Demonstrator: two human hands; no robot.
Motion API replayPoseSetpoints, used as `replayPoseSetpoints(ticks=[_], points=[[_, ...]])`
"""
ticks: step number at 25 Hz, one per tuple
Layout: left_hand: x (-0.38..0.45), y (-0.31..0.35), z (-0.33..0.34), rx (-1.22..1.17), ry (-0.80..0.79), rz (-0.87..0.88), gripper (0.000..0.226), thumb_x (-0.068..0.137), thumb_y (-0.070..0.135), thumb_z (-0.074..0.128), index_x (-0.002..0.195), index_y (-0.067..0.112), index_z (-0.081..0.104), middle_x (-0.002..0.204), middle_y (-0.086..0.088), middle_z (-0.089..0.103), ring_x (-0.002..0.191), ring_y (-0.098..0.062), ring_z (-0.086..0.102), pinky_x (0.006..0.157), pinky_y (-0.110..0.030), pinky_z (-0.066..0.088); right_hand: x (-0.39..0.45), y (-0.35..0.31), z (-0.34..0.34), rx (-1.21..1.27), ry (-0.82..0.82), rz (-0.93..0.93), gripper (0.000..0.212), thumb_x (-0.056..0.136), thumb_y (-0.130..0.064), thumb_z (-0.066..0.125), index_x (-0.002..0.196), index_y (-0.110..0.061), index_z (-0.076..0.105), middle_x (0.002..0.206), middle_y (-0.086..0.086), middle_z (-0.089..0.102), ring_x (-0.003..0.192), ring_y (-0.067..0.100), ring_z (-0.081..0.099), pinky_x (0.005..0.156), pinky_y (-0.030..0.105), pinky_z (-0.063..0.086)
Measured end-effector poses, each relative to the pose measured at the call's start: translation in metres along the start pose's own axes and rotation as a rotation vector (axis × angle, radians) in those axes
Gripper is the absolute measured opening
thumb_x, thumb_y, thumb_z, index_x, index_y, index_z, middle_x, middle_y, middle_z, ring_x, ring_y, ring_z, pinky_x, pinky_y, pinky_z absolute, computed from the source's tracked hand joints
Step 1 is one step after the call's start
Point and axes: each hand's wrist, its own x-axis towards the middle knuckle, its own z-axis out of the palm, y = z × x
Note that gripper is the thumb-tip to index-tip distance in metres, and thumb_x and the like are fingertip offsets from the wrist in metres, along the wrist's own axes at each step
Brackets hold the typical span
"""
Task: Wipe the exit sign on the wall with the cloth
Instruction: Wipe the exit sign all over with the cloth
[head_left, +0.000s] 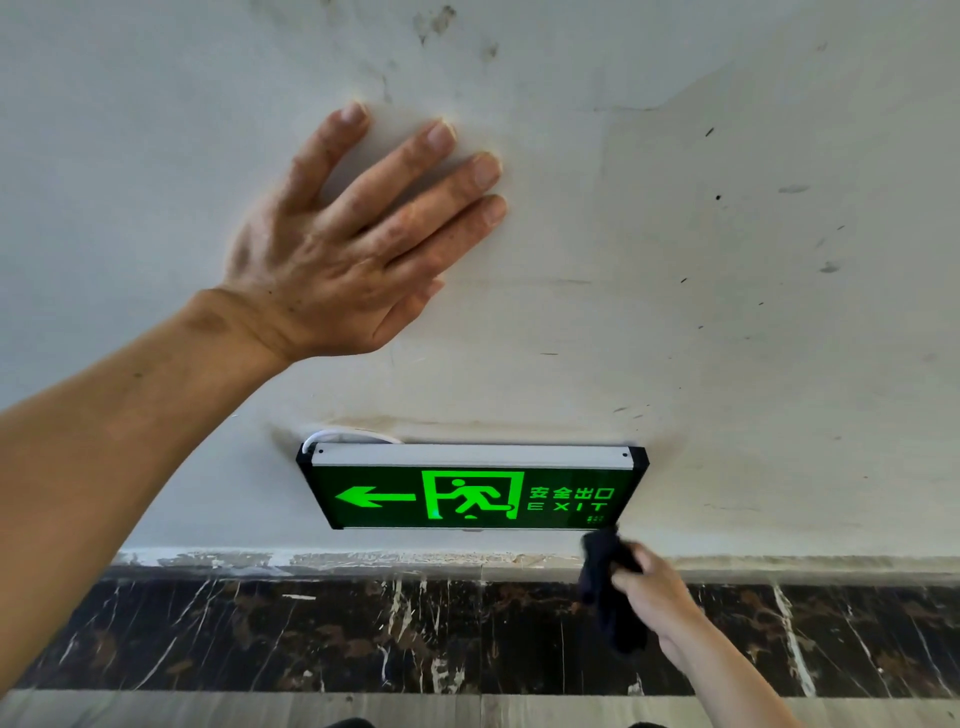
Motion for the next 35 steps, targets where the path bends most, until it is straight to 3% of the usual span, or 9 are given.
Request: replayPoseSetpoints(ticks=[4,8,12,15,18,22,28,32,35], points=[[0.0,0.001,0.0,-0.006,-0.011,-0.014,0.06,0.092,0.029,0.048,0.149,0.011,0.039,0.152,-0.007,0.036,0.138,-0.031,0.038,0.111,-0.055,0.022,0.003,0.033,0.018,0.287,-0.038,0.259,0.03,0.092,-0.015,0.058,0.121,-0.008,0.057,0.106,0.021,0.067,0.098,0.037,0.063,0.097,0.054,0.046],[0.0,0.002,-0.001,-0.029,-0.013,-0.012,0.06,0.093,0.028,0.048,0.149,0.011,0.039,0.152,-0.007,0.036,0.138,-0.031,0.038,0.11,-0.056,0.024,0.0,0.028,0.025,0.909,0.042,0.37,0.031,0.094,-0.018,0.053,0.124,-0.007,0.051,0.114,0.022,0.063,0.105,0.039,0.059,0.096,0.054,0.044],[0.0,0.001,-0.002,-0.042,-0.011,-0.022,0.06,0.093,0.027,0.049,0.149,0.011,0.039,0.152,-0.007,0.038,0.138,-0.031,0.037,0.112,-0.055,0.02,-0.006,0.009,0.031,1.128,0.068,0.307,0.034,0.096,-0.014,0.049,0.13,-0.009,0.048,0.109,0.019,0.062,0.092,0.032,0.06,0.088,0.048,0.046],[0.0,0.002,-0.003,-0.048,-0.021,-0.024,0.059,0.094,0.027,0.049,0.149,0.012,0.039,0.152,-0.007,0.039,0.139,-0.03,0.037,0.112,-0.055,0.02,-0.005,0.002,0.046,1.173,0.039,0.246,0.04,0.096,-0.003,0.042,0.133,-0.015,0.05,0.121,0.023,0.059,0.097,0.038,0.06,0.082,0.052,0.049],[0.002,0.002,-0.005,-0.052,-0.02,-0.016,0.056,0.094,0.027,0.047,0.148,0.012,0.042,0.151,-0.007,0.041,0.137,-0.03,0.04,0.111,-0.055,0.024,-0.002,-0.001,0.065,1.225,-0.01,0.234,0.045,0.096,-0.001,0.036,0.136,-0.019,0.047,0.132,0.022,0.054,0.103,0.04,0.057,0.096,0.059,0.042],[0.003,0.0,-0.005,-0.047,-0.012,-0.011,0.053,0.095,0.027,0.046,0.146,0.012,0.046,0.148,-0.007,0.045,0.134,-0.03,0.045,0.106,-0.056,0.03,-0.004,-0.012,0.098,1.191,-0.074,0.236,0.042,0.097,-0.001,0.034,0.131,-0.02,0.051,0.121,0.019,0.059,0.096,0.037,0.058,0.1,0.06,0.037],[0.006,0.0,-0.008,-0.055,-0.007,-0.006,0.049,0.097,0.025,0.042,0.144,0.011,0.049,0.145,-0.007,0.049,0.132,-0.031,0.048,0.105,-0.057,0.032,-0.016,-0.028,0.144,1.081,-0.09,0.189,0.033,0.097,0.001,0.034,0.114,-0.011,0.06,0.102,0.023,0.068,0.096,0.04,0.062,0.094,0.054,0.043],[0.006,0.0,-0.009,-0.078,-0.002,0.0,0.049,0.096,0.024,0.042,0.143,0.011,0.049,0.145,-0.007,0.05,0.132,-0.031,0.049,0.106,-0.056,0.03,-0.025,-0.04,0.164,1.047,-0.161,0.15,0.028,0.097,0.004,0.03,0.104,-0.001,0.057,0.083,0.028,0.073,0.08,0.044,0.065,0.07,0.045,0.048],[0.006,0.0,-0.009,-0.073,-0.006,-0.005,0.05,0.096,0.025,0.043,0.144,0.011,0.048,0.145,-0.007,0.049,0.132,-0.031,0.048,0.106,-0.056,0.03,-0.026,-0.043,0.181,0.956,-0.195,0.135,0.023,0.094,0.005,0.031,0.105,0.006,0.051,0.092,0.037,0.069,0.083,0.049,0.066,0.068,0.044,0.049]])
